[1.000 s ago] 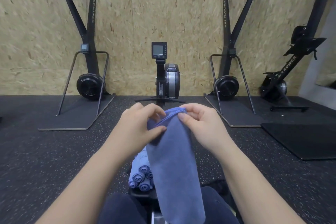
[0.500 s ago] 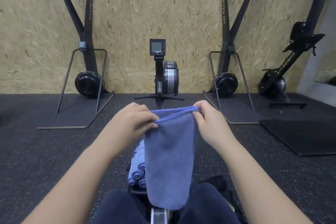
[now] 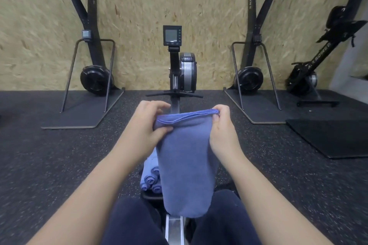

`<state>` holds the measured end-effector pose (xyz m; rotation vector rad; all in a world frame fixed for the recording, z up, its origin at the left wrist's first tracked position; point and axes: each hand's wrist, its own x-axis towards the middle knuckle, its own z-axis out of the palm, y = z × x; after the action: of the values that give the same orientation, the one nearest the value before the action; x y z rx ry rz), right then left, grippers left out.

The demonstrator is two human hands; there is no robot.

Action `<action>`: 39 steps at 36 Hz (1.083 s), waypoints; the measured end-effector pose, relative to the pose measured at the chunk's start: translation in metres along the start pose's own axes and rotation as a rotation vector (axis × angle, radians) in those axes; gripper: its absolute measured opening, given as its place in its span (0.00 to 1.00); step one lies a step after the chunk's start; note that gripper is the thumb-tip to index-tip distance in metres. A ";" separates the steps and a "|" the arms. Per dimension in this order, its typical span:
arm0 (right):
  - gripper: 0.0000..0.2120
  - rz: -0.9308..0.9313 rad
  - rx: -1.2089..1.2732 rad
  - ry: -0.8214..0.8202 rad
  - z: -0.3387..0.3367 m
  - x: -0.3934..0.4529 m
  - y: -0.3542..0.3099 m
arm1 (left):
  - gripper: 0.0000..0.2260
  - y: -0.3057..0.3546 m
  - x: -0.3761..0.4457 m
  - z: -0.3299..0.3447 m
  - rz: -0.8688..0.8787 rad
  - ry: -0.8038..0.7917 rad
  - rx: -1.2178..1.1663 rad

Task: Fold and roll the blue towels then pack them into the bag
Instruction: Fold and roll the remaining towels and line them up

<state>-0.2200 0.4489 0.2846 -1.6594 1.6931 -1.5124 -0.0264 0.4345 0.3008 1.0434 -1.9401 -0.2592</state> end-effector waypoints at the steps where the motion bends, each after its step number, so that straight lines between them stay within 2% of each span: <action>1: 0.04 -0.006 0.009 0.009 0.002 0.000 0.003 | 0.20 -0.001 0.001 0.001 -0.046 -0.006 -0.002; 4: 0.05 -0.012 0.033 0.024 0.006 0.002 0.011 | 0.13 -0.007 0.002 0.006 -0.086 -0.006 0.002; 8: 0.11 -0.014 0.061 0.030 0.007 0.007 0.025 | 0.11 -0.020 0.000 0.017 -0.177 0.051 -0.115; 16: 0.08 -0.020 -0.024 -0.009 0.008 0.021 0.054 | 0.16 -0.044 0.004 0.039 -0.252 0.063 -0.268; 23: 0.04 -0.057 -0.142 -0.014 0.016 0.040 0.075 | 0.14 -0.063 0.015 0.054 -0.327 0.015 -0.428; 27: 0.03 0.005 -0.132 -0.032 0.027 0.045 0.085 | 0.14 -0.077 0.022 0.066 -0.370 0.002 -0.474; 39: 0.06 0.093 -0.110 -0.126 0.062 0.070 0.128 | 0.13 -0.117 0.026 0.098 -0.369 0.059 -0.386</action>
<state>-0.2545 0.3305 0.1858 -1.6674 1.7874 -1.2666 -0.0436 0.3215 0.1969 1.1222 -1.5511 -0.7676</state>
